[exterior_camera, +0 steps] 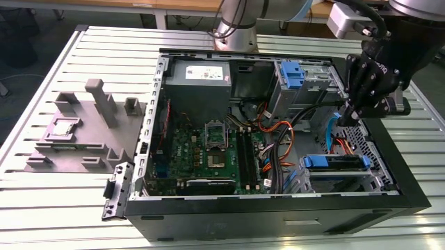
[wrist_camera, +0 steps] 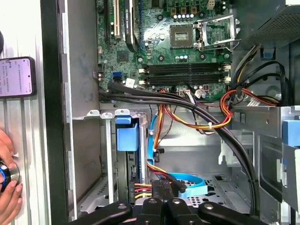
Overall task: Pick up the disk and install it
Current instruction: 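Insert the second disk wire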
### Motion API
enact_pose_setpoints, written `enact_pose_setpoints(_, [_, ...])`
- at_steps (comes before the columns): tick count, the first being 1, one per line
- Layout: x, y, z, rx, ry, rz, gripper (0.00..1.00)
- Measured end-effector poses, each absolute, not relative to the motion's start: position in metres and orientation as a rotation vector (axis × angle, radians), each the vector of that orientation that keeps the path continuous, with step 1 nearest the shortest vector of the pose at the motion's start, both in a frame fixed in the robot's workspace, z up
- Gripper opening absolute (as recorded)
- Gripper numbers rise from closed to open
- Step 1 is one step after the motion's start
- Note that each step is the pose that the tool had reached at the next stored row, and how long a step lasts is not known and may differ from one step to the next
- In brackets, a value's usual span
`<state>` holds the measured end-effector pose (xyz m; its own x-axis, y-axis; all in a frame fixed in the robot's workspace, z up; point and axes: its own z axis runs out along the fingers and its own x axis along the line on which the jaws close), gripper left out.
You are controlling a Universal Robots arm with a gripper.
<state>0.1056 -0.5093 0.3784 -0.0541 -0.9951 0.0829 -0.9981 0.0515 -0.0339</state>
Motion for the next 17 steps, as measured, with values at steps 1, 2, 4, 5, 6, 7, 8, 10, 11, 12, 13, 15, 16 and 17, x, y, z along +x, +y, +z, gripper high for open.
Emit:
enact_pose_setpoints(1, [0.106, -0.508, 0.378, 2.133, -2.248, 0.130, 0.10])
enact_pose_setpoints(2, [0.106, -0.506, 0.379, 2.130, -2.246, 0.133, 0.10])
enact_pose_setpoints(4, [0.106, -0.504, 0.379, 2.128, -2.243, 0.130, 0.10])
enact_pose_setpoints(5, [0.106, -0.503, 0.379, 2.126, -2.241, 0.126, 0.10])
enact_pose_setpoints(6, [0.107, -0.503, 0.379, 2.125, -2.239, 0.123, 0.10])
enact_pose_setpoints(7, [0.107, -0.502, 0.379, 2.124, -2.237, 0.119, 0.10])
enact_pose_setpoints(8, [0.108, -0.500, 0.379, 2.123, -2.236, 0.116, 0.10])
enact_pose_setpoints(10, [0.108, -0.498, 0.379, 2.121, -2.234, 0.112, 0.10])
enact_pose_setpoints(11, [0.109, -0.497, 0.379, 2.120, -2.233, 0.111, 0.10])
enact_pose_setpoints(12, [0.109, -0.495, 0.379, 2.119, -2.232, 0.109, 0.10])
enact_pose_setpoints(13, [0.109, -0.494, 0.379, 2.118, -2.231, 0.109, 0.10])
enact_pose_setpoints(15, [0.109, -0.492, 0.379, 2.117, -2.229, 0.111, 0.10])
enact_pose_setpoints(16, [0.110, -0.490, 0.379, 2.116, -2.228, 0.112, 0.10])
enact_pose_setpoints(17, [0.110, -0.489, 0.379, 2.114, -2.226, 0.115, 0.10])
